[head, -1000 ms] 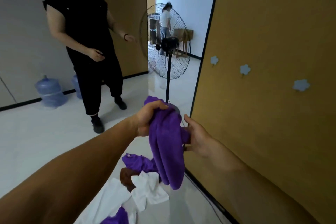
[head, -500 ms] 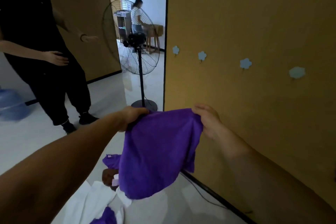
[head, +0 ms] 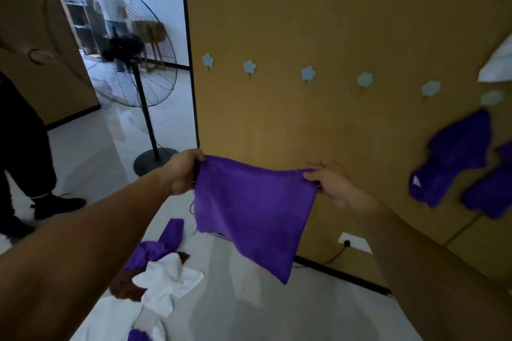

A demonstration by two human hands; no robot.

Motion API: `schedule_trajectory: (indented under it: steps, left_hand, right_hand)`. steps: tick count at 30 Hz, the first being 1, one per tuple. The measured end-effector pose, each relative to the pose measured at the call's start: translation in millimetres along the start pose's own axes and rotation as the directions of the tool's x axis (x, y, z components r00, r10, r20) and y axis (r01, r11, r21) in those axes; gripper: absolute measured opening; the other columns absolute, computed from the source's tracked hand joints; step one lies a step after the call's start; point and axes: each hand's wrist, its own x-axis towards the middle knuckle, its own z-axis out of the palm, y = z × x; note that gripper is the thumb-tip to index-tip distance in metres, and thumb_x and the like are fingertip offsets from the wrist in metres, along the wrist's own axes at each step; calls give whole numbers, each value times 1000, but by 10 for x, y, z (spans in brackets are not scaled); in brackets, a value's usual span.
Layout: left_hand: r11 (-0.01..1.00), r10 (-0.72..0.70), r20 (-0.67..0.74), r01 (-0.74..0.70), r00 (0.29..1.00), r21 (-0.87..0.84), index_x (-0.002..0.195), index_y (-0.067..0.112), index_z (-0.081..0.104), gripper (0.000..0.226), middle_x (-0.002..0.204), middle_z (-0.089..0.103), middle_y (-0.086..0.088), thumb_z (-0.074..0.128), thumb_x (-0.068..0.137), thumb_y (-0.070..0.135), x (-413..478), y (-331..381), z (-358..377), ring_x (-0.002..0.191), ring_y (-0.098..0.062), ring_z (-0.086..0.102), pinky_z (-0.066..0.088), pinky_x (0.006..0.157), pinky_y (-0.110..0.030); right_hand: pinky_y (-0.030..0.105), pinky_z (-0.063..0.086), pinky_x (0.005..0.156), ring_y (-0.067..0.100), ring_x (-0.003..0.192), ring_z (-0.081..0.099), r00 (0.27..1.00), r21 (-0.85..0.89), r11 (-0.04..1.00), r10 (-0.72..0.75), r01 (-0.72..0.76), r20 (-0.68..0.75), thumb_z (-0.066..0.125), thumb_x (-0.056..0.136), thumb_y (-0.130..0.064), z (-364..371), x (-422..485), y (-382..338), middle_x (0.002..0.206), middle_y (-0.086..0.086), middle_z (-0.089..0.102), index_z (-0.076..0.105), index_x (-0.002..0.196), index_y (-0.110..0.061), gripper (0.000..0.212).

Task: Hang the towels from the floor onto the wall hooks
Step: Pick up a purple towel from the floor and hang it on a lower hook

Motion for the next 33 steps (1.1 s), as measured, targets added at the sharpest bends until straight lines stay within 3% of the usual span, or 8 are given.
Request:
schedule_trajectory:
  steps: [3,6,11,19,22,26,30,33]
  left_hand:
    - [992,32,2,-32,999,118,121,2,61,38,121,63,-17,58,86,18,12,-68,133,112,-33,59,49,85,-40]
    - [979,55,-13,-51,998,197,106,6,66,29,103,68,-10,66,83,24,6,-136,283,96,-27,62,49,82,-38]
    - [984,79,-52,-70,995,166,76,9,59,8,71,55,-8,61,81,14,-31,-141,553,60,-21,50,39,55,-27]
    - [978,167,-2,-166,986,125,76,13,51,13,70,48,-6,52,89,12,-143,-28,1205,59,-18,46,42,57,-29]
    - [953,244,-69,-226,967,202,73,13,50,19,72,47,-7,49,91,8,-207,15,1403,58,-18,44,38,56,-29]
    - [929,295,-75,-268,952,257,74,16,53,18,73,50,-6,54,91,12,-337,67,1614,59,-17,45,37,55,-27]
    - [901,270,-28,-243,962,359,81,11,60,8,79,54,-9,61,88,15,-458,97,1738,65,-20,48,39,58,-29]
    - [872,112,93,-143,989,467,91,8,67,13,86,64,-10,65,84,19,-557,111,1788,74,-23,59,49,61,-30]
  right_hand:
    - [27,52,64,18,82,64,974,130,988,-51,82,-222,65,84,2,-231,-161,2,105,8,66,58,120,-11,39]
    - [22,53,58,15,78,63,966,48,998,-25,39,-259,65,85,1,-438,-388,104,100,8,66,59,120,-9,37]
    - [26,48,62,14,76,60,916,124,987,-42,99,-399,59,89,1,-871,-667,95,98,7,64,57,123,-9,35]
    - [33,52,67,15,75,59,879,-57,994,-111,95,-464,61,90,-2,-1506,-968,42,94,6,62,60,116,-4,26]
    - [34,53,67,16,76,60,881,-131,989,-123,70,-457,66,88,-5,-1740,-1023,63,91,8,64,65,94,-8,7]
    - [29,48,63,14,75,57,840,-193,977,-180,91,-512,67,87,-9,-1978,-1034,74,94,9,64,59,75,-20,18]
    - [39,50,89,19,95,60,827,-254,962,-221,98,-518,67,87,-12,-2222,-1071,97,103,8,65,62,81,-16,9]
    - [38,50,87,19,93,59,829,-296,949,-252,110,-500,64,88,-12,-2340,-1074,69,100,7,66,67,98,-7,11]
